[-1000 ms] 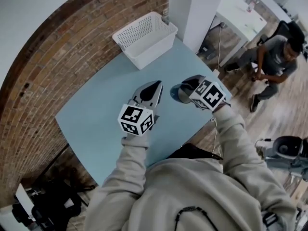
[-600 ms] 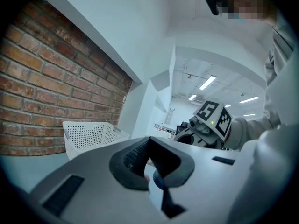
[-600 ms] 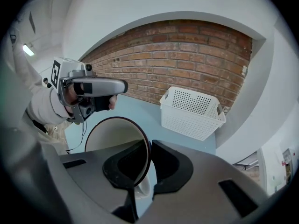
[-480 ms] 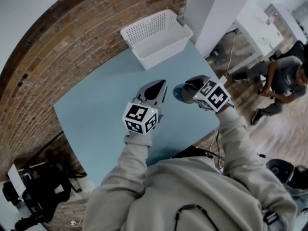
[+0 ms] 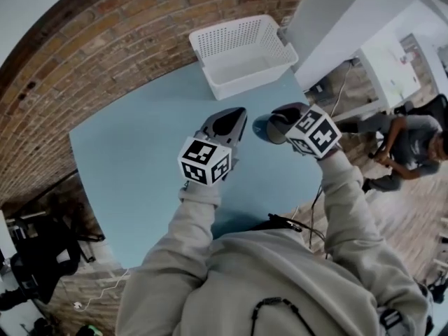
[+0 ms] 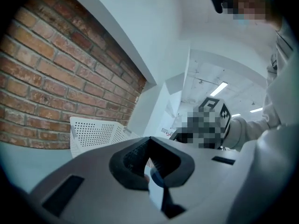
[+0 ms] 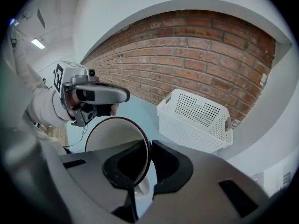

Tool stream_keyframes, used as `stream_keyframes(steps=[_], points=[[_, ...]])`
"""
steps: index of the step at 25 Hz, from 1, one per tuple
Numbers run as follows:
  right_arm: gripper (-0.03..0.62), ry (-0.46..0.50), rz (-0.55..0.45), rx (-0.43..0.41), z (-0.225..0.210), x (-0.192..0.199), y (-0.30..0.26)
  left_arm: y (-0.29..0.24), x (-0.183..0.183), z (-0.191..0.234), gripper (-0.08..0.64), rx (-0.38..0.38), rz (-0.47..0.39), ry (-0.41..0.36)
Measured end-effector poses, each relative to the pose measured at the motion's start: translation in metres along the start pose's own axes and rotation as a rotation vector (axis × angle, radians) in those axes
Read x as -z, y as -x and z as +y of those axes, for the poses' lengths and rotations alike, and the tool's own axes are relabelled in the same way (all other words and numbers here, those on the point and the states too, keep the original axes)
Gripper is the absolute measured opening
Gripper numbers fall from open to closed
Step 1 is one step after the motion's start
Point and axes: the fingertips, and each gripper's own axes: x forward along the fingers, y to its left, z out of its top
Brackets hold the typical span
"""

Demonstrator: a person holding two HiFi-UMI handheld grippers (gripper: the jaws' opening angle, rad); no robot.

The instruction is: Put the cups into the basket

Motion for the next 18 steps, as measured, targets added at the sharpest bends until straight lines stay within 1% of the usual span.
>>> stream_keyframes(steps=[2, 8, 13, 18], points=[[0.041, 0.019, -0.004, -0.007, -0.013, -0.013, -0.002, -0.004, -0.006, 0.014, -0.003, -0.030, -0.011, 0.027], [0.041, 0.078, -0.036, -0.013, -0.046, -0.063, -0.021, -0.016, -0.039, 0.057, -0.003, -0.076, -0.024, -0.006], [0.041, 0.101, -0.059, -0.026, -0.066, -0.096, -0.038, -0.036, -0.062, 0.085, -0.003, -0.089, -0.044, 0.010], [0.041, 0.116, -0.064, -0.026, -0.091, -0.122, -0.055, -0.050, -0.071, 0.123, -0.003, -0.118, -0.057, 0.027]])
